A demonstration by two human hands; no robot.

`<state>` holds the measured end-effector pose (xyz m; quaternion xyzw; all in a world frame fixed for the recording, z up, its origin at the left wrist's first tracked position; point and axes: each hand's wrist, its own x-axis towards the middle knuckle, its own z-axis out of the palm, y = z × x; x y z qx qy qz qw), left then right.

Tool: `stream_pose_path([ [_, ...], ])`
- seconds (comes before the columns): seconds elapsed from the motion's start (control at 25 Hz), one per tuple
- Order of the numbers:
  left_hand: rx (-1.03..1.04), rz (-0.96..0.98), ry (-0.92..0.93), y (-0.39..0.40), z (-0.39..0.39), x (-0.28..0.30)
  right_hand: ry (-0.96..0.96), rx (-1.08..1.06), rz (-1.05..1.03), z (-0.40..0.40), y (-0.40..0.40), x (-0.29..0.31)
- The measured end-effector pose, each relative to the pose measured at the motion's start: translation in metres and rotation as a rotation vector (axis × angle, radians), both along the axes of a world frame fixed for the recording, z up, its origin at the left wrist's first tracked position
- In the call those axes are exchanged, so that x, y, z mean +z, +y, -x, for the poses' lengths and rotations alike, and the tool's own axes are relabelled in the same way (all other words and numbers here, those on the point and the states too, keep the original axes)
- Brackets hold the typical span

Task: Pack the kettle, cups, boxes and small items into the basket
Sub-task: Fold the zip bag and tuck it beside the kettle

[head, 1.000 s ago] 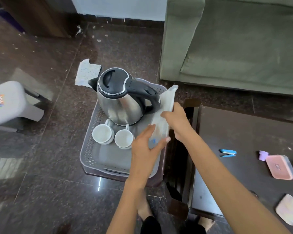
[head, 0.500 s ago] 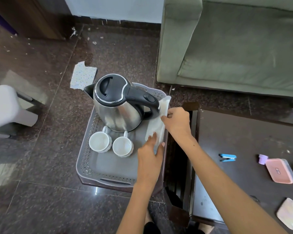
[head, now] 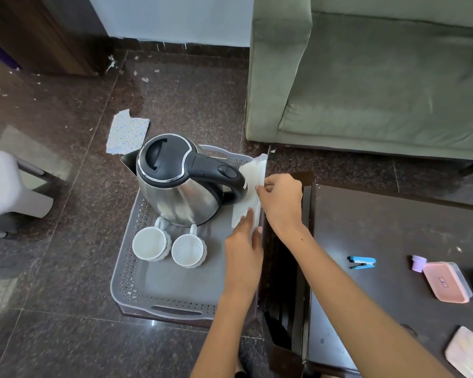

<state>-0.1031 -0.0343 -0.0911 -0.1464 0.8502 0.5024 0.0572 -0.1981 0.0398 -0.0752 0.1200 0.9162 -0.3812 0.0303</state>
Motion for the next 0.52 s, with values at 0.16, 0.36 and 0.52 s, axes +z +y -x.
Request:
stream_pose_path([
  [0.16,-0.014,0.027,0.015,0.001,0.009,-0.003,0.020,-0.033,0.010,0.007,-0.002,-0.003],
  [0.36,0.065,0.040,0.052,0.004,0.001,0.001,0.014,-0.005,0.052,0.003,0.003,-0.004],
  [0.52,0.123,0.101,0.206,0.012,-0.007,0.012,0.024,-0.023,0.132,-0.013,0.021,0.004],
])
